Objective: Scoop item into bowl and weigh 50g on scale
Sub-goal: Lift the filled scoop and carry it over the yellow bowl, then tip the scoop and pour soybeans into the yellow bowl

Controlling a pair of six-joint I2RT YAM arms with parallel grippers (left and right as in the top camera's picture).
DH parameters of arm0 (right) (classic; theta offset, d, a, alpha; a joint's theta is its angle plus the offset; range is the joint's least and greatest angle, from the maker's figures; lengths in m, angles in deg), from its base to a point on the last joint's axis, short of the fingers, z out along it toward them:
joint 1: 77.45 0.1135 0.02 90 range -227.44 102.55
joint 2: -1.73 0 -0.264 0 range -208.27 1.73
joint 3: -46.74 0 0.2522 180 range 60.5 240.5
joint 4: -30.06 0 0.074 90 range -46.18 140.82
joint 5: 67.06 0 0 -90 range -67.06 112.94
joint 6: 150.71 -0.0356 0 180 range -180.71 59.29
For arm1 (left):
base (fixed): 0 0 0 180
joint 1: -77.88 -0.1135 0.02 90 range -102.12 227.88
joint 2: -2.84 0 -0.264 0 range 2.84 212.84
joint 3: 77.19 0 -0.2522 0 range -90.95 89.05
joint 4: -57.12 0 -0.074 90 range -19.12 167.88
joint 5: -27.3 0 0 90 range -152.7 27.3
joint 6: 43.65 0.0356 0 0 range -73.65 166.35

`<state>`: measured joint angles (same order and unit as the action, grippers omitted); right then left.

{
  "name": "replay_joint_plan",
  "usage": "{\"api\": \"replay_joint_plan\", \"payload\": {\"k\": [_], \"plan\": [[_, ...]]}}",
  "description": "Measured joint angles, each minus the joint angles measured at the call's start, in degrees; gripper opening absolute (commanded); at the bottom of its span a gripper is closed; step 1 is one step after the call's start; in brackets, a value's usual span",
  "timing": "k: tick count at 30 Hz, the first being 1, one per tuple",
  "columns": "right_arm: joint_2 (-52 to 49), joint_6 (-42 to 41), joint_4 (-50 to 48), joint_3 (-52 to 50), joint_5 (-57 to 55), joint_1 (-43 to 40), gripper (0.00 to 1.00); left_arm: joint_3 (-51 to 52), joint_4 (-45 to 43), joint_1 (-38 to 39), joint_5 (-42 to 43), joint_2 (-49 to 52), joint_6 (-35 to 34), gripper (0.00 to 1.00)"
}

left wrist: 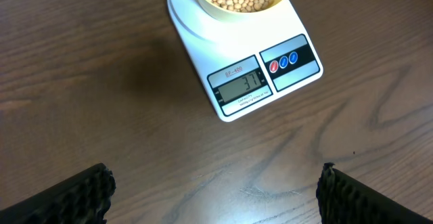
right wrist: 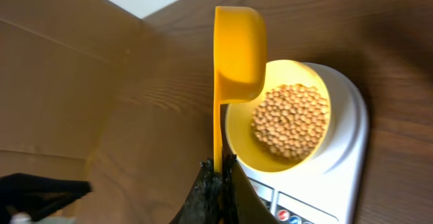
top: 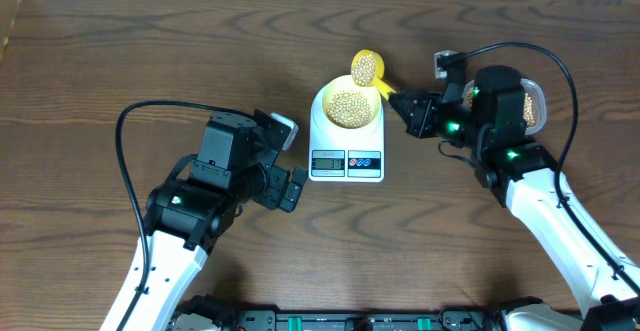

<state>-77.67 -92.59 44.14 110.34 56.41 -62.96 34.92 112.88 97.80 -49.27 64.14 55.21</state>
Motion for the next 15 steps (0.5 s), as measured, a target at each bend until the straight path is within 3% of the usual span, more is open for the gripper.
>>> {"api": "replay_joint_plan", "payload": {"k": [15], "plan": [[-3.85,9.14,0.74,0.00,-4.63,3.10,0.01,0.00,-0.02,0.00,0.00,0.00,0.02,0.98]]}}
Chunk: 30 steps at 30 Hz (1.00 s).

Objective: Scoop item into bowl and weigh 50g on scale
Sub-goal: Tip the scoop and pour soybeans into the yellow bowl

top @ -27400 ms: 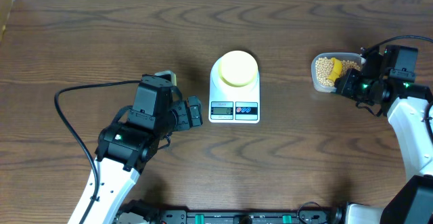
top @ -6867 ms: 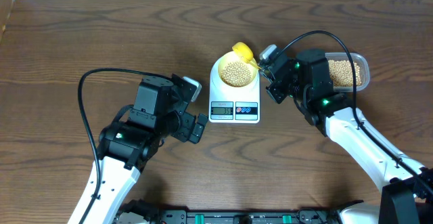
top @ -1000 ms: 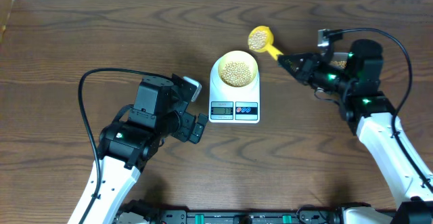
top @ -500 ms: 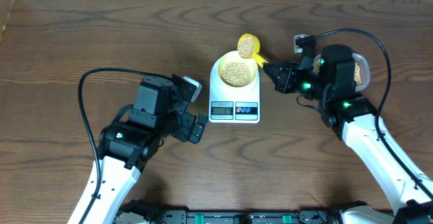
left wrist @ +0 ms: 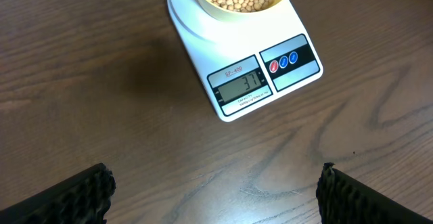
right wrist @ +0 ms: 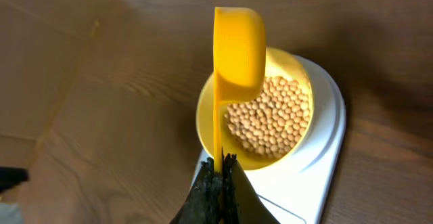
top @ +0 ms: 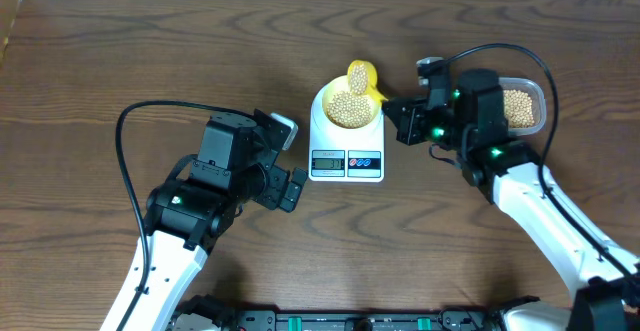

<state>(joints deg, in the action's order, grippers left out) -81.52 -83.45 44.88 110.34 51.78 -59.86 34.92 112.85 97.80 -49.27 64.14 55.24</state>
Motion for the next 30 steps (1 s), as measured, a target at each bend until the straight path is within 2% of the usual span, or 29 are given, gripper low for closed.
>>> {"api": "replay_joint_plan", "payload": {"k": [18,30], "plan": [[-1.14,11.19,0.17,0.00,-1.68,0.24,0.01,0.00,0.00,0.00,0.00,0.00,-0.02,0.98],[-1.14,12.74,0.20,0.00,-2.97,0.24,0.01,0.00,0.00,0.00,0.00,0.00,-0.02,0.98]]}}
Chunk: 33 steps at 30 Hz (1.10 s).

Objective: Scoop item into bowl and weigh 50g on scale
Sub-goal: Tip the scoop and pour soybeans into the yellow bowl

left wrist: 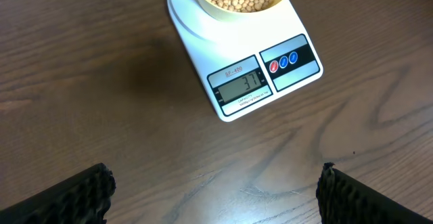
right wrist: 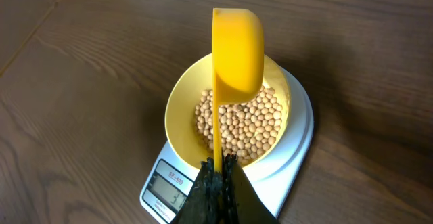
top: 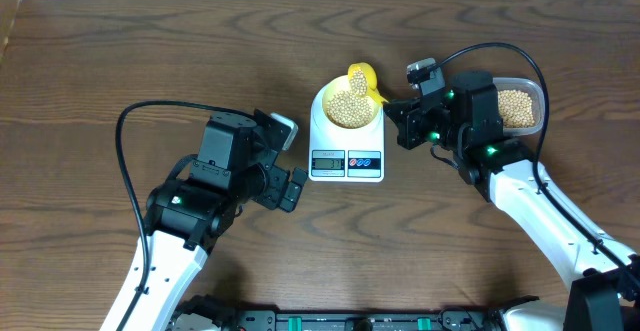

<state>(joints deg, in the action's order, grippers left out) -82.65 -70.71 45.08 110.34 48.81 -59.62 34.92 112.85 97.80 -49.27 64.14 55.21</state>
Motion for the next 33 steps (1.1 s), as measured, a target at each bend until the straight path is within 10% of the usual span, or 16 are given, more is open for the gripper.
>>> {"api": "replay_joint_plan", "payload": {"k": [33], "plan": [[0.00,7.37,2.16,0.00,-0.22,0.00,0.01,0.00,0.00,0.00,0.00,0.00,0.00,0.98]]}}
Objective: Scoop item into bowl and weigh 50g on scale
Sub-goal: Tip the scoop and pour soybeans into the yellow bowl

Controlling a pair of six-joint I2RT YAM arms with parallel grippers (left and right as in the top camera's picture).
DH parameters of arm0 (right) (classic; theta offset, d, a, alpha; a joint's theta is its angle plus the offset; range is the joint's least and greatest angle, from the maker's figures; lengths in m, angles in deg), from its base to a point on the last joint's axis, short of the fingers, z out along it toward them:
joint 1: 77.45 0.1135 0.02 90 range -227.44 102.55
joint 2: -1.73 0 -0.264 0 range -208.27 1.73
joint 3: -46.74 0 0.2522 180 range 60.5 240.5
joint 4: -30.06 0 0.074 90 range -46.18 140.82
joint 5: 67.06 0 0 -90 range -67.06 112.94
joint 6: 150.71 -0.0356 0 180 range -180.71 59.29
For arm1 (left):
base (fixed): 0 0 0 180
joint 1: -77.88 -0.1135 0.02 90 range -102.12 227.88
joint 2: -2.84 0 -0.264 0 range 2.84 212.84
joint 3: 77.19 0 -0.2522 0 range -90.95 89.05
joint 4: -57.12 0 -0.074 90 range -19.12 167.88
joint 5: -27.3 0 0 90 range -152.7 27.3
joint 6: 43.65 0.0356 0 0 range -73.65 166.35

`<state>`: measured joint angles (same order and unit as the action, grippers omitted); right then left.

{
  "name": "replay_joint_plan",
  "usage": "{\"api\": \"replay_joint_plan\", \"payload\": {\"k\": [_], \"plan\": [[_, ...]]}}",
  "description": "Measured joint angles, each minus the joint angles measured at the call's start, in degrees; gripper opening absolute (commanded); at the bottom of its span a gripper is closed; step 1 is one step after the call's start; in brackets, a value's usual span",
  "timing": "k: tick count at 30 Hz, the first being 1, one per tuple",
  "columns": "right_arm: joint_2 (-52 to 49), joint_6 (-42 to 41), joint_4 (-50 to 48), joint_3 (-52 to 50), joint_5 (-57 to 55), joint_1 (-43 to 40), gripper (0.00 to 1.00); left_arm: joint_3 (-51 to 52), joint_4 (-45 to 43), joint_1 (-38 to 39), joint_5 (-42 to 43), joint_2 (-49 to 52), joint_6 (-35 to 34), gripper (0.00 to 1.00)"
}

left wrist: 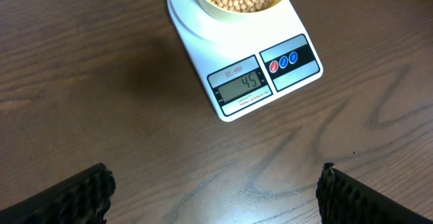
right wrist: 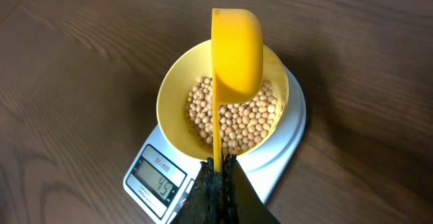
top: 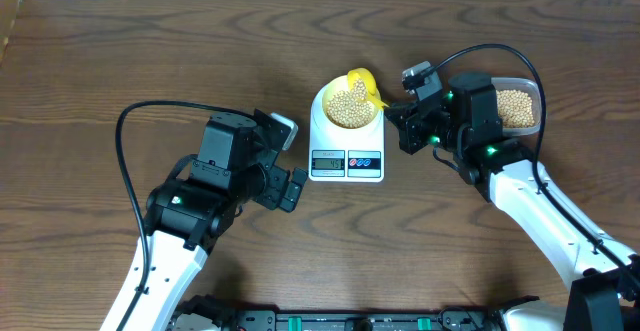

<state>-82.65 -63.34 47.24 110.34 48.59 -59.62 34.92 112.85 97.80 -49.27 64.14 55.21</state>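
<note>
A yellow bowl (top: pixel 348 106) of soybeans stands on the white kitchen scale (top: pixel 346 161). The scale's display (left wrist: pixel 243 83) reads 45 in the left wrist view, and looks like 49 in the right wrist view. My right gripper (right wrist: pixel 217 170) is shut on the thin handle of the yellow scoop (right wrist: pixel 237 48). The scoop is turned on its side over the bowl's far half. Its inside is hidden. My left gripper (left wrist: pixel 215 190) stands open over bare table in front of the scale, holding nothing.
A clear tub of soybeans (top: pixel 518 107) sits at the right, behind my right arm. Dark wooden table surrounds the scale. Cardboard shows at the far left edge (top: pixel 8 21).
The display has gone from 31 to about 45, and the bean heap in the bowl is fuller. The right wrist view has shifted slightly over the bowl. My left arm is unmoved.
The right gripper first held a scoop full of beans just beyond the bowl, with the scale at 31. Then the scoop was over the bowl's far rim, then tipped on its side above the beans. Now the reading is in the upper forties.
</note>
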Motion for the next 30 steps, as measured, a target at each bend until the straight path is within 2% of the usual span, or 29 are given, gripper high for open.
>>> {"api": "replay_joint_plan", "payload": {"k": [30], "plan": [[0.00,2.08,-0.02,0.00,0.00,0.00,0.01,0.00,0.00,0.00,0.00,0.00,0.00,0.98]]}}
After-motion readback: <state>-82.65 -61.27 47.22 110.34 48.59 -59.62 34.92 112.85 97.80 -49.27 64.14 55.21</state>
